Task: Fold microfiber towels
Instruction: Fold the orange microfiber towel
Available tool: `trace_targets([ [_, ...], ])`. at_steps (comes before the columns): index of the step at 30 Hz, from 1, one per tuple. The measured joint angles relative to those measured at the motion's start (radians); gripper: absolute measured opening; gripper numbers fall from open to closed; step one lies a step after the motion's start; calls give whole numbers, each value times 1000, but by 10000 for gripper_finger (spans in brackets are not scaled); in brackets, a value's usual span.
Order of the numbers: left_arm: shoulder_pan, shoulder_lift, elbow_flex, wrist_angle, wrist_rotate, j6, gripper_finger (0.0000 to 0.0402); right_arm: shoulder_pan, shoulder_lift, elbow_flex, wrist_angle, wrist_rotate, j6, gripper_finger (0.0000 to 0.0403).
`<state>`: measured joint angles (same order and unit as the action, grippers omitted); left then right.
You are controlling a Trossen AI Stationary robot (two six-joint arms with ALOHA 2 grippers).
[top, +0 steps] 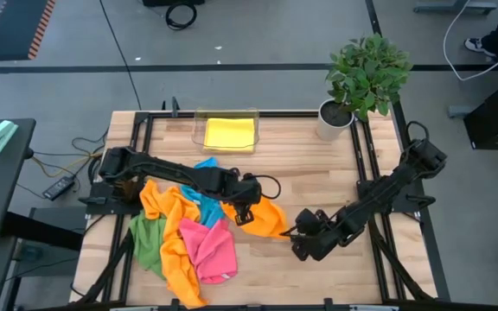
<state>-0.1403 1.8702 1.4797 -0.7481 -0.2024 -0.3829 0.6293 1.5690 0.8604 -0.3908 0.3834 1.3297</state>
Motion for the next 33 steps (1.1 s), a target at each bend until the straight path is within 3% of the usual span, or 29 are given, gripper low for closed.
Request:
trace_targets([
  [5, 2, 0, 1, 7, -2, 27, 17, -27, 38, 1, 127, -15, -30, 256],
  [11, 4, 0, 1, 17, -2, 39, 6, -57, 127, 1, 97, 3, -29, 257],
  [15, 4, 0, 1, 14, -2, 39, 17, -62, 130, 1, 72, 61, -17, 198],
  [19, 4, 0, 1, 13, -2, 39, 10, -57, 94, 1, 56, 66, -68, 62],
  [21, 4, 0, 1, 12, -2, 38, 6, -50, 62, 1, 31, 64, -108, 18],
  [25, 4, -9, 5, -4, 17, 38, 14, -47, -53, 1, -89, 49, -119, 7],
  [28, -1, -59, 41, -44, 59, 35, 8, -34, -185, 38, -271, 55, -148, 4],
  [33, -11, -204, 143, -80, 42, 69, 10, -17, -394, 198, -560, 126, -366, 3],
])
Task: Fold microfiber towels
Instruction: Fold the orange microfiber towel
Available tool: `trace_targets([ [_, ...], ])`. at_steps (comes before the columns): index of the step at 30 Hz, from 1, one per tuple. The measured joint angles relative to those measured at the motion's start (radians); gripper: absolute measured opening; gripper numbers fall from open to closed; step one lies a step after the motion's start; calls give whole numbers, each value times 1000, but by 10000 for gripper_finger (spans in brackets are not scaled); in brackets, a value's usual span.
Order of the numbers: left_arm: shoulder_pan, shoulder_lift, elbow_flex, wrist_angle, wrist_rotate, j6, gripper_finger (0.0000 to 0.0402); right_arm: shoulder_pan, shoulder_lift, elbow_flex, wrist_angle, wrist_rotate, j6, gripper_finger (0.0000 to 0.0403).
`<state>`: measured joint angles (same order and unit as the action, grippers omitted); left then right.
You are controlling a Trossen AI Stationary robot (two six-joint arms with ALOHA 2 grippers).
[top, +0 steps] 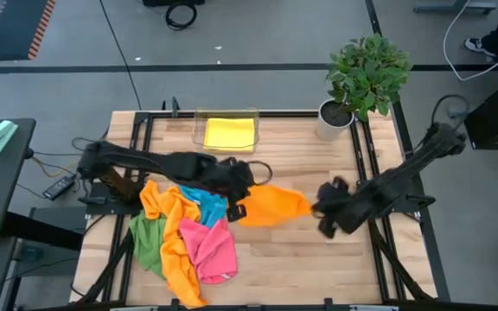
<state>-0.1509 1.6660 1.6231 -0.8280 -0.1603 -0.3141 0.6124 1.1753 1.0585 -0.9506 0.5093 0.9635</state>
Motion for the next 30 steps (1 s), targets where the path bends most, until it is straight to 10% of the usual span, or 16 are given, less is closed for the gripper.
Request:
trace_targets([
  [10, 99, -54, 352, -45, -96, 211, 6, -169, -90, 454, -317, 290, -752, 1],
  [17, 247, -51, 426, -104, -87, 255, 5, -412, -94, 637, -367, 219, -1133, 0],
  [24, 281, -50, 361, -140, 51, 168, 5, -535, -91, 615, -477, -108, -1010, 0],
  [30, 50, -49, 124, -118, 91, 32, 5, -305, -93, 347, -413, -253, -700, 0],
])
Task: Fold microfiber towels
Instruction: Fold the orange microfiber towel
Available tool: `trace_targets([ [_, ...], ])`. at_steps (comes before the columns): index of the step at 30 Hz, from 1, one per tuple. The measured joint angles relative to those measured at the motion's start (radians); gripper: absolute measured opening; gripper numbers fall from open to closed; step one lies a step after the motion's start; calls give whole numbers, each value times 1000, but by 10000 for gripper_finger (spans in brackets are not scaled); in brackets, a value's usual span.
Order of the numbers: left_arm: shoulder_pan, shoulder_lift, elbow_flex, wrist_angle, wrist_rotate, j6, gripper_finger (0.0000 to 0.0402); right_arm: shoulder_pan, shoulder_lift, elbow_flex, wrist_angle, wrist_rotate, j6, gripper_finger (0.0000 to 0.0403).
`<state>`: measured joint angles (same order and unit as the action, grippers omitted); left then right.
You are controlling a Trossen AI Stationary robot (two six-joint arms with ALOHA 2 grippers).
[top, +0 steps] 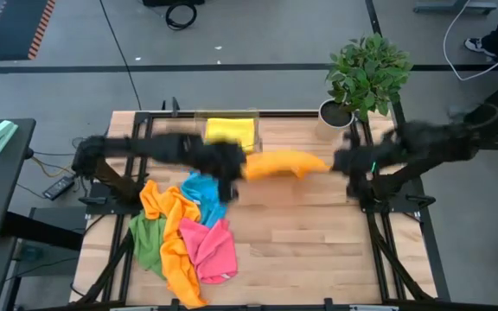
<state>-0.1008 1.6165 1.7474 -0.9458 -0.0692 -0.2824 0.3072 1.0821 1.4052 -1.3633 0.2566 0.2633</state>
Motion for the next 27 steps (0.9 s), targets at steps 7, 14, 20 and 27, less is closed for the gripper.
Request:
trace_targets([
  [7, -306, 2, -392, 397, -99, -285, 5, 412, 53, -420, 660, -29, 393, 0],
  [14, -446, 2, -727, 872, -212, -682, 4, 622, 251, -648, 1110, 66, 846, 0],
  [20, -466, 1, -811, 966, -230, -821, 4, 719, 318, -638, 1124, 25, 1049, 0],
  [27, -416, 1, -709, 946, -173, -658, 4, 713, 211, -619, 1114, 128, 1019, 0],
])
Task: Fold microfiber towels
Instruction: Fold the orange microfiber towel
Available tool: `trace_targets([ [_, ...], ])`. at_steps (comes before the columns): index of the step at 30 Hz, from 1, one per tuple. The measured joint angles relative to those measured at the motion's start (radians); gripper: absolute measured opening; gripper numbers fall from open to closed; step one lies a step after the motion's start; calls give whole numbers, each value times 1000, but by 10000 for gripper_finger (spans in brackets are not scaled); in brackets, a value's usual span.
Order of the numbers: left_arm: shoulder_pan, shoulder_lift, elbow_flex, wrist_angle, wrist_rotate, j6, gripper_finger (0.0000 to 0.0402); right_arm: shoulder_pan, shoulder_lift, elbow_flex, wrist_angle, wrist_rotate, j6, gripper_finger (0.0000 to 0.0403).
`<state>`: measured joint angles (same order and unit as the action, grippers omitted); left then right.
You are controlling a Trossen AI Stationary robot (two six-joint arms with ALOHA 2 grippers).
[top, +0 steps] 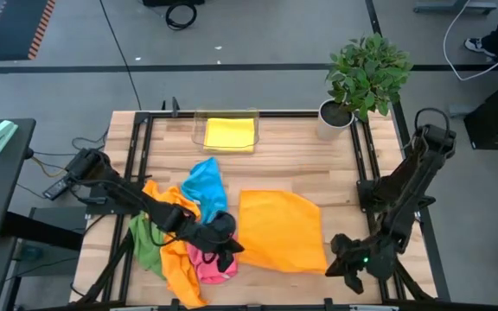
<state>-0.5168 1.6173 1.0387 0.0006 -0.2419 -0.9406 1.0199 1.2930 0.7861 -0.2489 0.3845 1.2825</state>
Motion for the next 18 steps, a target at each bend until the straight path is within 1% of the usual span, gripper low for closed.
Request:
trace_targets([
  [1, 11, 0, 27, -2, 1, 45, 4, -5, -25, 10, -43, 19, -16, 0],
  [3, 44, -2, 92, -46, 5, 133, 4, -29, -71, 38, -198, 54, -52, 0],
  [6, 123, -2, 211, -203, 5, 295, 5, -89, -150, 119, -501, 115, -128, 0],
  [9, 212, -2, 375, -386, 1, 467, 4, -166, -218, 242, -738, 185, -259, 0],
  [12, 291, -5, 546, -530, -1, 632, 5, -245, -264, 387, -903, 242, -420, 0],
  [14, 346, -6, 649, -588, -11, 737, 5, -301, -275, 487, -1023, 288, -555, 0],
  [16, 404, -6, 742, -616, -16, 824, 4, -372, -276, 598, -1116, 360, -690, 0],
  [18, 467, -6, 826, -622, -21, 882, 4, -457, -276, 708, -1161, 429, -834, 0],
])
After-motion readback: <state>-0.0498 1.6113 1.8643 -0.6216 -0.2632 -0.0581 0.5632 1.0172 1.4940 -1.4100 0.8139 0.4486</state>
